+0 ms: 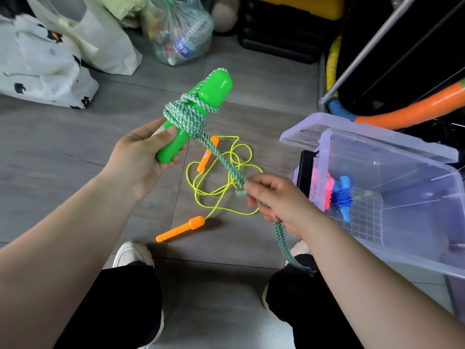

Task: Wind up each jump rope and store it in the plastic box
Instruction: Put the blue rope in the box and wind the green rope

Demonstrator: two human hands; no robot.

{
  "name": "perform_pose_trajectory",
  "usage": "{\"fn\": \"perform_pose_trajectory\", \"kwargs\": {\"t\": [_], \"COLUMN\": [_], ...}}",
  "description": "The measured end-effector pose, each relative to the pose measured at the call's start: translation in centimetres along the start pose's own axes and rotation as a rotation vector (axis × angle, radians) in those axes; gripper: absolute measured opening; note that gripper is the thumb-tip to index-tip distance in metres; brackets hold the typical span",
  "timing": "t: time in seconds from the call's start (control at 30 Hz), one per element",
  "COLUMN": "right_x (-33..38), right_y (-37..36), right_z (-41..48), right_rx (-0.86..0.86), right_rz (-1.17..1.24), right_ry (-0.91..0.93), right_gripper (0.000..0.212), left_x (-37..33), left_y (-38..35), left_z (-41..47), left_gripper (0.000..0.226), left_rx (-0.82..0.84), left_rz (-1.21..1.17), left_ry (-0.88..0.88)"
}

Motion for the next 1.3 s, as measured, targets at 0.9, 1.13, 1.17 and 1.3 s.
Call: {"fn": "perform_pose_trajectory", "kwargs": {"t": [0.9,1.13,1.17,1.3], "right_x": [-0.7,-1.7,-1.9,-2.8], "right_y": [0.0,2.0,2.2,2.3], "right_z": [1.0,1.6,1.6,1.5], "right_rx": [-0.061,-0.306,-0.333,-0.272], "right_rz": [-0.006,-0.027,-0.066,-0.1], "right_ry": [0.004,-0.196,-0.221,-0.289], "right_gripper": [0.032,0.025,0.024,0.023], "left_x": [0.3,0.2,0.1,-0.3], "left_y": [-2.9,-2.3,-2.2,-2.2], "left_z": [-2.2,-1.7,-1.6,-1.6], "left_gripper": [0.033,0.024,0.025,0.026], "left_rx": [0.379,0.317,0.299,0.281], "left_rz": [0.189,0.177,0.145,0.055], "left_ry": [0.046,0.029,0.029,0.015]}}
Point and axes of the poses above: each hand's wrist, its own z-axis towards the middle knuckle, its own y-axis out of the back of the hand, x = y × z, the point moved 4 cm from there along z, towards the middle knuckle, and after that the axes turned 10 degrees about -x, right-handed, at the moved point
